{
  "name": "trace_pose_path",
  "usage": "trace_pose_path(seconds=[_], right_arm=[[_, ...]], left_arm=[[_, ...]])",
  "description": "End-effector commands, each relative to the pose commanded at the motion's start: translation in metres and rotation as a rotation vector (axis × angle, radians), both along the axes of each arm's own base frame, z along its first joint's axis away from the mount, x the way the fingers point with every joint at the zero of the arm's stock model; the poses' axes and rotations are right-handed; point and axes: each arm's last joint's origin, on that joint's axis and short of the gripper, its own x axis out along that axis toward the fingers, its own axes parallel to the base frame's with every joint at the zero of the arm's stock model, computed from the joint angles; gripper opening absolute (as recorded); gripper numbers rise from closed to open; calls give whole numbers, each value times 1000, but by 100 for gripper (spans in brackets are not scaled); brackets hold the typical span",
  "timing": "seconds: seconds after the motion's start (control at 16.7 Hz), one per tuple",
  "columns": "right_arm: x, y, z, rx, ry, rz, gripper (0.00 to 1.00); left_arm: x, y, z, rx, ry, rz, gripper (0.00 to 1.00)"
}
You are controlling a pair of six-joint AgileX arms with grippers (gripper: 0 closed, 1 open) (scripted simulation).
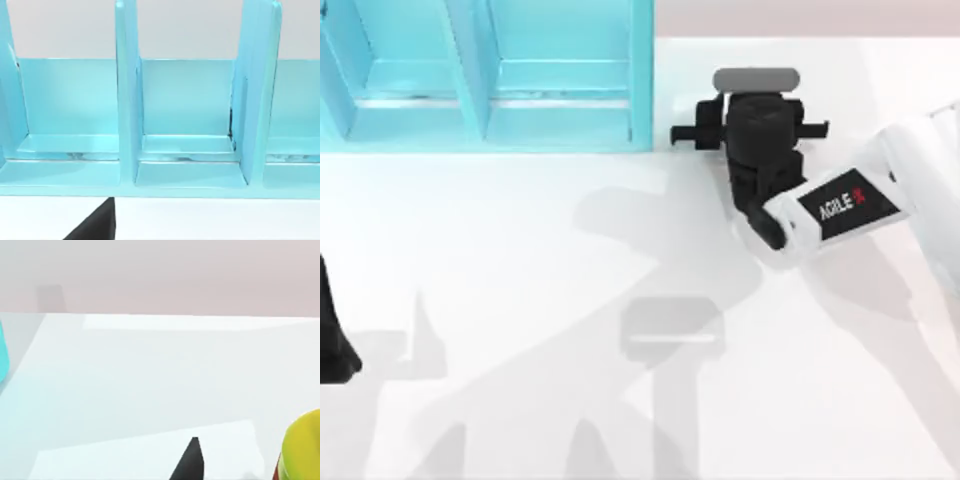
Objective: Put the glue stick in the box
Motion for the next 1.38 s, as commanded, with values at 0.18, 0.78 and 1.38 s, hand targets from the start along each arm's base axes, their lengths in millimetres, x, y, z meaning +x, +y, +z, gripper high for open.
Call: trace_pose_path(seconds=[0.18, 0.78, 1.38], right_arm=[[0, 0, 0, 0, 0, 0, 10], [0, 1, 0, 1, 0, 1, 0], [5, -7, 91, 7, -5, -23, 0]], left_arm=[[0, 0, 0, 0, 0, 0, 100], [0, 0, 0, 0, 0, 0, 100], [0, 0, 0, 0, 0, 0, 100]])
